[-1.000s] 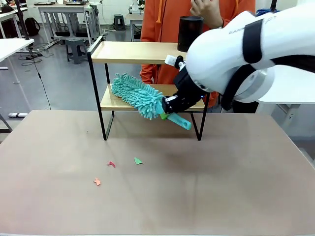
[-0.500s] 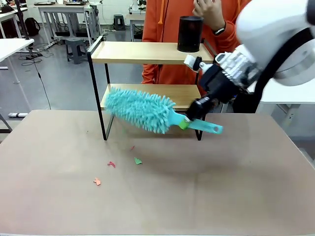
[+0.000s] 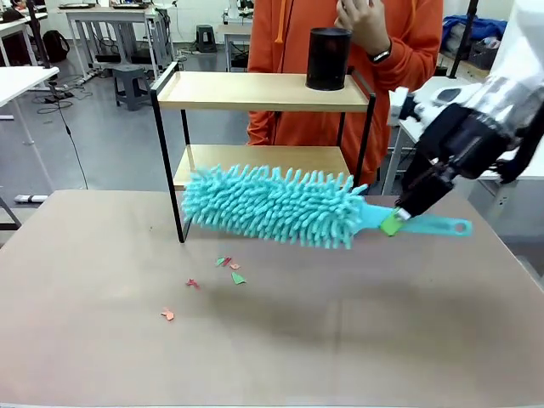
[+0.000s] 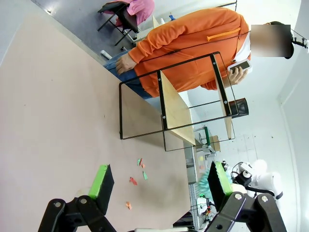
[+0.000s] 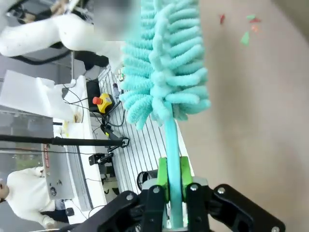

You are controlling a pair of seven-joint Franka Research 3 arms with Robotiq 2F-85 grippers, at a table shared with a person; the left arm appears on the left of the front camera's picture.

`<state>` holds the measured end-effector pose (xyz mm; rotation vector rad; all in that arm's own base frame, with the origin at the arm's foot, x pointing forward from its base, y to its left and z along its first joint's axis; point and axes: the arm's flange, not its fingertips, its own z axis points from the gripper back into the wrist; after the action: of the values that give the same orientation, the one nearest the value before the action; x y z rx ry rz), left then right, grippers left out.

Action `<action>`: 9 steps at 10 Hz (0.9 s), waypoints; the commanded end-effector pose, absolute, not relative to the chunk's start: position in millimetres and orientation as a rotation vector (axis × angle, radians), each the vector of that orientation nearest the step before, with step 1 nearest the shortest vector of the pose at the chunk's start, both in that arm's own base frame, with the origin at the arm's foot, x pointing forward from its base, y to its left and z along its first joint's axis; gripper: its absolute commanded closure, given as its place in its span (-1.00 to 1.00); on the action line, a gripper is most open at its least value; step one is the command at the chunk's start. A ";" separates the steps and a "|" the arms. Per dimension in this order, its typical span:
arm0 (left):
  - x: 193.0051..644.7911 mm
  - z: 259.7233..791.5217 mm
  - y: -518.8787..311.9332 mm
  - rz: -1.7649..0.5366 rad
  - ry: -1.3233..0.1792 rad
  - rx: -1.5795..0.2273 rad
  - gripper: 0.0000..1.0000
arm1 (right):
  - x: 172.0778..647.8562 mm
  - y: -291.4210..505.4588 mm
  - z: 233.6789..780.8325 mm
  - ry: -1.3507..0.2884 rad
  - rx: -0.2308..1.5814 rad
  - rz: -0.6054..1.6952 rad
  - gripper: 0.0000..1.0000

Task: Clean the shelf.
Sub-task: Clean the remaining tier of the Shelf with the Duster once objects are removed.

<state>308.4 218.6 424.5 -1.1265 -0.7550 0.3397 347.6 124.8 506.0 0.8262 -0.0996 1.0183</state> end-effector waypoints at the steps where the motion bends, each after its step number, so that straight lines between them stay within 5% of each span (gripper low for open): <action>1: 309.9 424.8 216.7 0.324 -0.785 -1.135 -1.00 | 317.8 88.5 523.9 -0.188 0.891 1.109 1.00; 3: 309.9 424.8 216.7 0.324 -0.785 -1.135 -1.00 | 260.1 21.6 546.8 -0.469 1.037 1.107 1.00; 6: 309.9 424.8 216.7 0.324 -0.785 -1.135 -1.00 | 168.4 -65.0 522.8 -0.771 1.019 0.617 1.00; 9: 309.9 424.8 216.7 0.324 -0.785 -1.135 -1.00 | 117.1 -90.8 470.6 -0.696 0.996 0.039 1.00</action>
<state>308.4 218.6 424.6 -1.1265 -0.7554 0.3395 139.4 -155.9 543.6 0.9636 -0.7419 0.2969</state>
